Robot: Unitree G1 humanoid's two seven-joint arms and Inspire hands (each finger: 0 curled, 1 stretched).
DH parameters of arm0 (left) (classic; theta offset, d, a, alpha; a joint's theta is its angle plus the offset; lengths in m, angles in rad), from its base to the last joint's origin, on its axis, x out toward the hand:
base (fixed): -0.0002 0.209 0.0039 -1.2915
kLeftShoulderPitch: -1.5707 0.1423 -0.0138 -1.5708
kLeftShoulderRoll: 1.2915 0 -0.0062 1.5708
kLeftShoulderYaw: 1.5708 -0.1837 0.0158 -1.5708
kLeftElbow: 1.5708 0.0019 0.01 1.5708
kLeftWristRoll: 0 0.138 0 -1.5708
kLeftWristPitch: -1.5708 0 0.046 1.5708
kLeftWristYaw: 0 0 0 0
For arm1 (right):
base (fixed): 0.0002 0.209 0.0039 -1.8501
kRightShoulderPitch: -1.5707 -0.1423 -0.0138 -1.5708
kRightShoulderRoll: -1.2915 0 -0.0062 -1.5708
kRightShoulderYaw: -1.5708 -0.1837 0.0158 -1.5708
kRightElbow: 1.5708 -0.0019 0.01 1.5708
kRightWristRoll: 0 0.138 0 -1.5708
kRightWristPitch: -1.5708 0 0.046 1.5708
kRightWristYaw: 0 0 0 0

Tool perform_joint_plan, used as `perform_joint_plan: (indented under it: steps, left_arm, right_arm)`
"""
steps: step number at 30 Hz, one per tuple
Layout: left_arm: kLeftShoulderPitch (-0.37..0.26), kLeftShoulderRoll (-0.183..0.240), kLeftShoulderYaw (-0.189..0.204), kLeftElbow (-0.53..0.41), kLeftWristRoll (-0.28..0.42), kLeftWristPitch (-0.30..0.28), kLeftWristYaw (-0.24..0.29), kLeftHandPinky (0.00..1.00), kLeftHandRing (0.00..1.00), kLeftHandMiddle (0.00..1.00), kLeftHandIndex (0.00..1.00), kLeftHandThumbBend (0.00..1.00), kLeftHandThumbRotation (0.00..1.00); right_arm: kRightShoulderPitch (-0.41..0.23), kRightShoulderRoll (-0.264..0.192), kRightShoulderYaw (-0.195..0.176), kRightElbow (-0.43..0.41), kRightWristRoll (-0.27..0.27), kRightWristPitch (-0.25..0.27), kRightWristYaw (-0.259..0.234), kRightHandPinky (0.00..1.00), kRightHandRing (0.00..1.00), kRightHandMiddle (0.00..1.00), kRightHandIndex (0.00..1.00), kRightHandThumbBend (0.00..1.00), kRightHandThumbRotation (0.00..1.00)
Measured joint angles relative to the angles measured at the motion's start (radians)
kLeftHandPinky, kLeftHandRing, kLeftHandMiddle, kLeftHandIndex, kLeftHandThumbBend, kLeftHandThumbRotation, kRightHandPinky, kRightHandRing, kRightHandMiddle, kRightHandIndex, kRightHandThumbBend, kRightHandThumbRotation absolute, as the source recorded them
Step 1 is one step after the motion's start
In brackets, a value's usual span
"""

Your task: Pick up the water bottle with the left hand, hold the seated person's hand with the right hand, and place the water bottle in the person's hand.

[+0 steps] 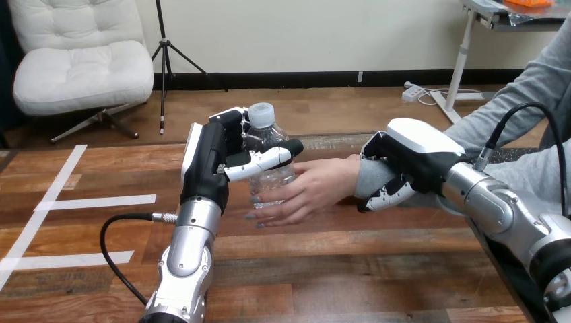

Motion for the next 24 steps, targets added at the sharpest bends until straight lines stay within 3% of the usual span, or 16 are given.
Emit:
perform_joint_plan:
  steps: [24]
  left_arm:
    - [0.000,-0.014,-0.002,0.000,0.000,0.000,0.004,0.33,0.37,0.41,0.40,0.68,0.00]
  right_arm:
    - [-0.008,0.013,0.000,0.014,-0.017,0.000,-0.004,0.22,0.26,0.31,0.32,0.62,0.00]
